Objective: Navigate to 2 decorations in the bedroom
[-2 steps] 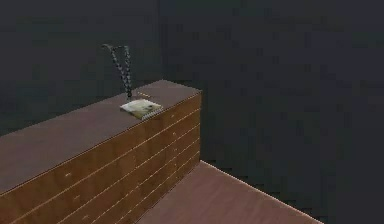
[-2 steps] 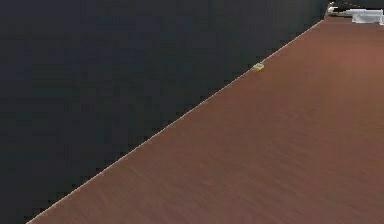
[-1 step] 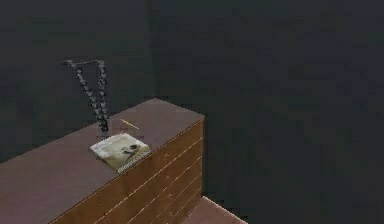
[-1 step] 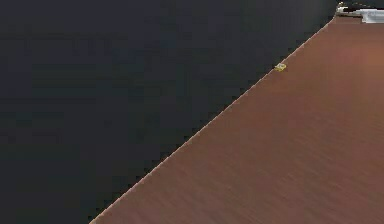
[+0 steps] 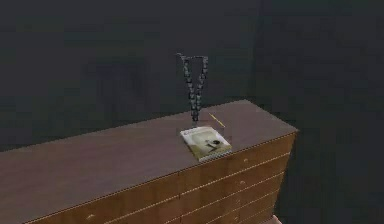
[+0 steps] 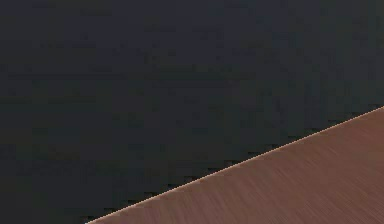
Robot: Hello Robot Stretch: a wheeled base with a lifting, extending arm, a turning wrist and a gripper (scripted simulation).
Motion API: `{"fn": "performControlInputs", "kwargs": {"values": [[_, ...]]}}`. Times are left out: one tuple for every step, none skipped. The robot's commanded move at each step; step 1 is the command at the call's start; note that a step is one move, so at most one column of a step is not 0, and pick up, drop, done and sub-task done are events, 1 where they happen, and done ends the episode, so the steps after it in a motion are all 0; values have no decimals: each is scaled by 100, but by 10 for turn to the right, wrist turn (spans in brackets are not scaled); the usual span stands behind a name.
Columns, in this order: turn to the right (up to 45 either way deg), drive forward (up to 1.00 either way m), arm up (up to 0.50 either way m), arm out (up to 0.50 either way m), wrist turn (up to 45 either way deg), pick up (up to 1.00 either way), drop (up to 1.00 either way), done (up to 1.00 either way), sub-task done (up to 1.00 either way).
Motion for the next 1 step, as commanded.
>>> {"fn": "performControlInputs", "kwargs": {"values": [[0, 0, 0, 0, 0, 0, 0, 100, 0]]}}
